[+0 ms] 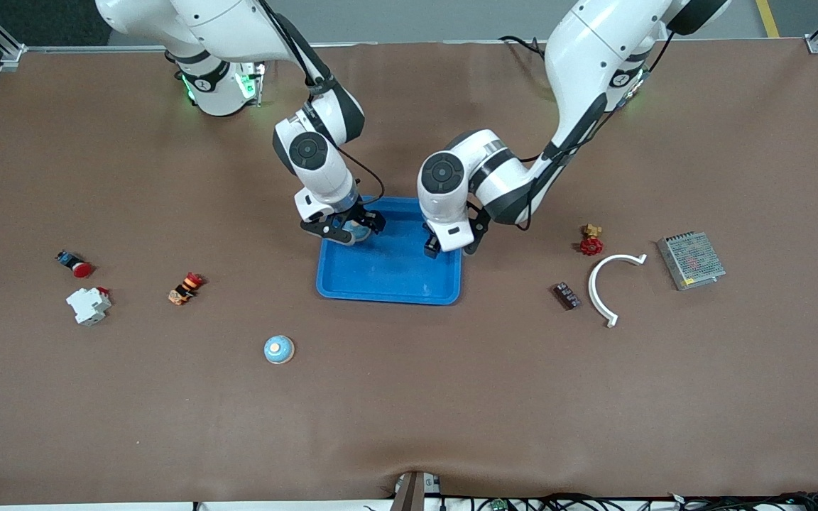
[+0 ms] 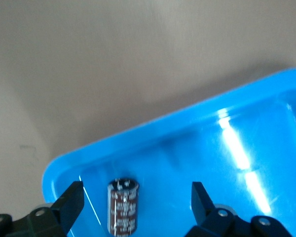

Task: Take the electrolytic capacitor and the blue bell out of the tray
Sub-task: 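Grasp the second bell with the right gripper while the left gripper grasps the capacitor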

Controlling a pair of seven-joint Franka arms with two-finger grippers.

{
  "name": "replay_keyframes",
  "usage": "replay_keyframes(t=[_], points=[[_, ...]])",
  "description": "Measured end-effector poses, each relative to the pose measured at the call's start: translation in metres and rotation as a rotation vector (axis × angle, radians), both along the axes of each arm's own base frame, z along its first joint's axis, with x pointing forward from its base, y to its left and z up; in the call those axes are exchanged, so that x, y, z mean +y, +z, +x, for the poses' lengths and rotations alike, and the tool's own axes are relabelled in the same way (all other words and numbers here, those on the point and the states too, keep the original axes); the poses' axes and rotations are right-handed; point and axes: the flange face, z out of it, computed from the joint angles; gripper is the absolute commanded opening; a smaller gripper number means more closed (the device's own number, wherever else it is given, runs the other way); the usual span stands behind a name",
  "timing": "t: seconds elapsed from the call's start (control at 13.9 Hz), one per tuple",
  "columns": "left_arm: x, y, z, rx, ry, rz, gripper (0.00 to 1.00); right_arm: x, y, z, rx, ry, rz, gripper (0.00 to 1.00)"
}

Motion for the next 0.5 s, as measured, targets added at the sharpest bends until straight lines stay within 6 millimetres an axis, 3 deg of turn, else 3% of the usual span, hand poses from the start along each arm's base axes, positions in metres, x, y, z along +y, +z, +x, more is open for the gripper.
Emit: replay_keyframes(t=[0.07, 0.22, 0.29, 0.36, 0.43, 0.5], points=[[-0.006, -0.005, -0.005, -0.001, -0.007, -0.009, 0.66, 0.000, 0.000, 0.000, -0.001, 0.000, 0.000, 0.82], [-0.012, -0.018, -0.012, 0.009, -0.017, -0.015, 0.57, -0.001, -0.001, -0.001, -0.001, 0.000, -0.001, 0.26], [-0.013, -0.024, -0.015, 0.015, -0.020, -0.015, 0.48, -0.001, -0.001, -0.001, -0.001, 0.000, -0.001, 0.12], [-0.015, -0.029, -0.017, 0.021, -0.023, -0.015, 0.36, -0.001, -0.001, 0.000, -0.003, -0.001, 0.000, 0.00], [-0.015, -0.032, -0.018, 0.024, -0.024, -0.015, 0.11, -0.001, 0.001, 0.000, -0.005, -0.002, 0.001, 0.00], [-0.016, -0.032, -0.017, 0.020, -0.022, -0.021, 0.00, -0.002, 0.001, 0.001, -0.006, -0.004, 0.001, 0.00]])
